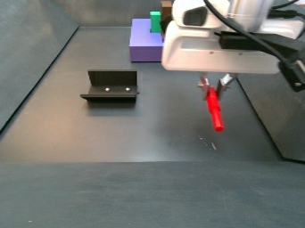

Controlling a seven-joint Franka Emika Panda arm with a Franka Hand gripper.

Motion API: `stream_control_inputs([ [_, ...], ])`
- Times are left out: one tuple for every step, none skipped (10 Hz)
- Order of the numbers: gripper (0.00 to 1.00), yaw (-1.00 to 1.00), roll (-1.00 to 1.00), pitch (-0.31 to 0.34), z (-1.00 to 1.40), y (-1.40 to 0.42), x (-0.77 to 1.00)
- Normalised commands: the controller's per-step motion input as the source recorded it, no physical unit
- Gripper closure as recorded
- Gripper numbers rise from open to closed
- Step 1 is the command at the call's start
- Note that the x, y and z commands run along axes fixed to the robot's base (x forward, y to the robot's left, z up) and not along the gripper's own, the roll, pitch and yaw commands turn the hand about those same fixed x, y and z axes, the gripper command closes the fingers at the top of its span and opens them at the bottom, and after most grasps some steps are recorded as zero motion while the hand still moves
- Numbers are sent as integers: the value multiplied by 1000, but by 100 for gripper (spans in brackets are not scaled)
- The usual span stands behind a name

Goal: Pick up the red object. Move up. Place the red object on the fixture. Regrasp the red object. Move to above the board. Insert the red object.
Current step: Place the red object on the fixture.

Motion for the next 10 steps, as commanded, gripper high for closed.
stream_control_inputs([
  [100,-206,-1000,-26,246,-31,794],
  [100,-214,-1000,-29,251,-31,783],
  [100,-283,-1000,-49,317,0,694],
  [100,-280,-1000,-46,320,0,694],
  [100,-277,-1000,-43,314,0,697],
  [100,-274,-1000,-46,311,0,703],
  [100,-269,-1000,-40,306,0,711],
  [100,-254,-1000,-34,294,-6,729],
  [100,-251,-1000,-31,291,-9,734],
  [100,-243,-1000,-23,280,-14,743],
])
